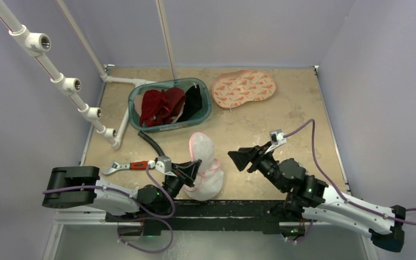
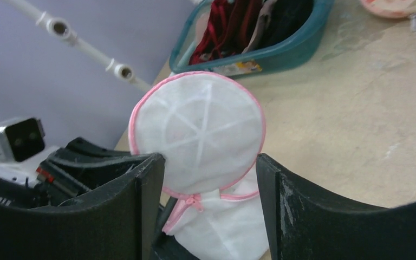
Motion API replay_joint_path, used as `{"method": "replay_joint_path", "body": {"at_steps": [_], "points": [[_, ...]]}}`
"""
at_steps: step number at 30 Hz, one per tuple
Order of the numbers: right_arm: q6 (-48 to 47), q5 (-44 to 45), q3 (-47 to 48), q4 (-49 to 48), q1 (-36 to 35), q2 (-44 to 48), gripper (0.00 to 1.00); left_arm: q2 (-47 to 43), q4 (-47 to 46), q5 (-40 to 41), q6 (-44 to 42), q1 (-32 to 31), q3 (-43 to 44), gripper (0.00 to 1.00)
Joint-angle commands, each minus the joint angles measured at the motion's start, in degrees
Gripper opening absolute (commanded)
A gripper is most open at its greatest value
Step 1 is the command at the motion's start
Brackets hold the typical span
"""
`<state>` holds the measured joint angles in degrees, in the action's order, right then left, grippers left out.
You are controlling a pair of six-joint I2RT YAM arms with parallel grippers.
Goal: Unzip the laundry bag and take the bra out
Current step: Close the laundry bag at the center of the board.
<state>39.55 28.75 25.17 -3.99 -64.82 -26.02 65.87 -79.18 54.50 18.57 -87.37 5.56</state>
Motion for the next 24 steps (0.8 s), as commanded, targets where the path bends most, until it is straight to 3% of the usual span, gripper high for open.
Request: {"method": "replay_joint_path", "body": {"at_steps": [1,8,14,16,19,24], "points": [[-0.87,-9.9,-3.32,-8.08,-0.08,-2.46,0.64,2.9,-21.26,3.64,13.06,0.27,-5.38,0.0],[0.87,-16.5,-9.14,-15.12,-0.07,-7.38,0.67,5.65,-17.71,7.26,26.07,0.27,-9.81,0.0],[-0.97,-18.64,-8.71,-12.61,-0.12,-11.92,0.7,-0.77,-2.64,6.79,34.75,0.18,-10.63,0.02],[-1.08,-18.38,-9.36,-12.05,-0.06,-11.44,0.69,-5.48,7.64,6.32,37.63,0.16,-9.42,0.2],[-0.26,-16.73,-9.34,-10.16,-0.1,-11.88,0.69,-13.72,32.34,6.36,44.26,0.14,-5.51,0.44],[2.79,-15.6,-10.44,-8.55,-0.09,-11.13,0.69,-22.71,47.12,6.54,44.4,0.18,-2.04,0.55]]}}
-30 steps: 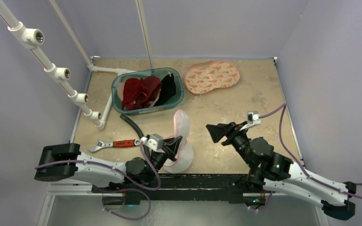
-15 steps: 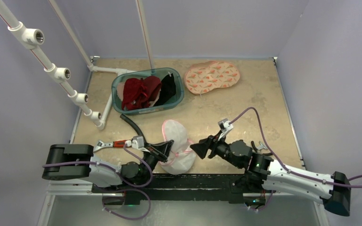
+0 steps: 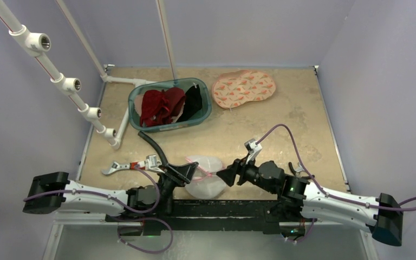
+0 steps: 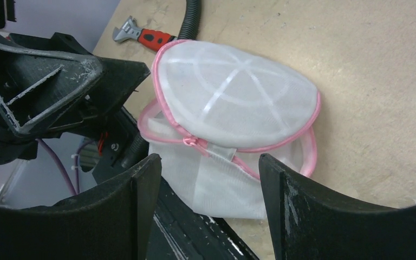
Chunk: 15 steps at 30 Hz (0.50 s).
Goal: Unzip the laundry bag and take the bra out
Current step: Close the laundry bag at the center of the board, then adjust the laundry bag at the center of the board.
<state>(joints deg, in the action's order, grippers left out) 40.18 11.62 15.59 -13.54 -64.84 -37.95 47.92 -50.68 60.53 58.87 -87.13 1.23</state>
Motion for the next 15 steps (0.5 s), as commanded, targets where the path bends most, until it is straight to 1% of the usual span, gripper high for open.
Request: {"method": "replay_joint_path", "body": {"at_steps": [1,4,7,11,15], "points": [[2.52,1.56,-1.05,1.05,-0.04,1.0,0.69,-5.65,22.12,0.37,3.92,-0.08,3.48,0.55],[2.54,1.1,-1.54,0.51,-0.05,1.01,0.7,-6.06,32.57,-0.46,3.54,-0.1,8.28,0.56],[2.98,-0.04,-2.32,0.74,-0.09,1.17,0.73,-4.27,43.28,-1.94,3.11,-0.11,14.19,0.57],[4.15,-2.17,-4.18,0.67,-0.09,2.85,0.73,-1.6,56.45,-4.07,2.76,-0.04,21.44,0.57],[6.34,-4.43,-6.46,-0.92,-0.11,2.03,0.72,-1.62,59.1,-4.36,0.08,-0.06,24.66,0.57]]}}
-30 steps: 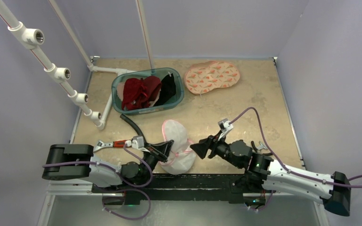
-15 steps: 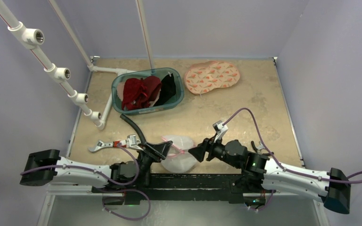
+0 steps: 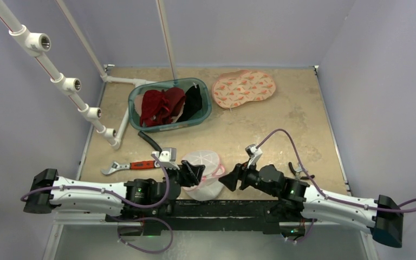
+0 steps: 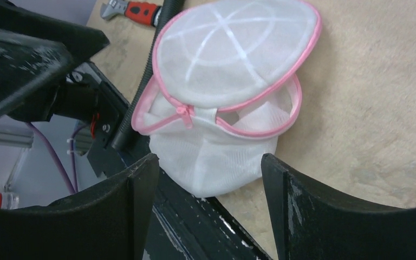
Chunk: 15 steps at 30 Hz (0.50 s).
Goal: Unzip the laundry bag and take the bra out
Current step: Adjust the laundry bag at the center of the board.
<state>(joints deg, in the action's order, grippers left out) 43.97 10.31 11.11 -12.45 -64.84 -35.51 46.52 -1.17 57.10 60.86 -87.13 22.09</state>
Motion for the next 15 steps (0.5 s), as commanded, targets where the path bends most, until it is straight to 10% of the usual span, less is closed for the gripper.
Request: {"method": "replay_joint_path", "body": {"at_steps": [1,15], "points": [[3.37,-4.08,-2.67,-3.36,-0.09,-1.05,0.71,-0.6,9.61,-0.67,-2.75,-0.05,4.02,0.57],[13.18,1.92,-1.65,-4.73,-0.03,-18.15,0.39,-3.49,7.77,0.61,-3.66,-0.09,2.19,0.55]]}}
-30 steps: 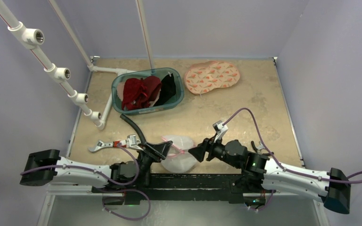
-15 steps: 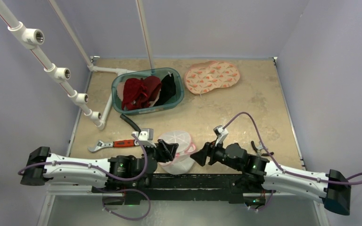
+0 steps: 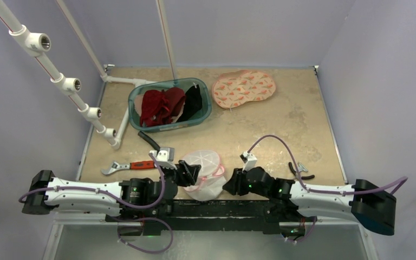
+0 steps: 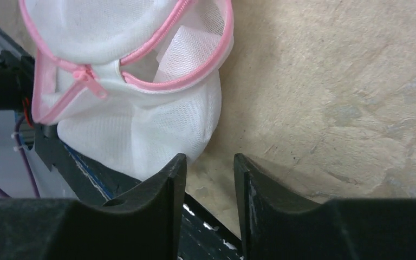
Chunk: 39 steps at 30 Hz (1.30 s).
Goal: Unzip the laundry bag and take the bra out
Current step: Adjust the laundry bag at the center of the board.
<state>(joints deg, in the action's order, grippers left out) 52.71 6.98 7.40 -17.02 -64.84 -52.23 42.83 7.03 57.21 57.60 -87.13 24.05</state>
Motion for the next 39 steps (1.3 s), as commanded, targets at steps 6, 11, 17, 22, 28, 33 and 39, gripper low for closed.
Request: {"method": "replay_joint_path", "body": {"at_steps": [6,11,17,22,28,33,39], "points": [[3.34,10.02,4.74,-0.89,1.99,-6.03,0.29,1.26,-3.42,0.19,-0.09,-0.05,-1.55,0.55],[-0.2,8.6,5.15,-2.41,10.82,-8.12,0.27,1.8,-5.42,0.09,0.33,-0.09,-2.89,0.55],[-1.45,11.65,7.02,-0.99,15.14,-8.57,0.28,1.78,-6.17,0.35,0.58,-0.06,-4.32,0.55],[-1.84,13.85,8.85,3.04,15.48,-4.35,0.41,0.87,-7.41,0.36,1.57,-0.03,-5.43,0.54],[-6.18,14.68,13.49,14.29,15.1,10.79,0.68,-2.34,-2.17,2.29,3.92,-0.06,-5.52,0.54],[-5.85,2.44,15.68,13.57,15.09,11.44,0.63,-4.4,0.16,4.29,4.05,-0.05,-5.21,0.54],[0.65,-2.12,16.93,5.34,8.58,1.63,0.56,-4.99,2.35,4.42,5.55,-0.07,-4.69,0.53]]}}
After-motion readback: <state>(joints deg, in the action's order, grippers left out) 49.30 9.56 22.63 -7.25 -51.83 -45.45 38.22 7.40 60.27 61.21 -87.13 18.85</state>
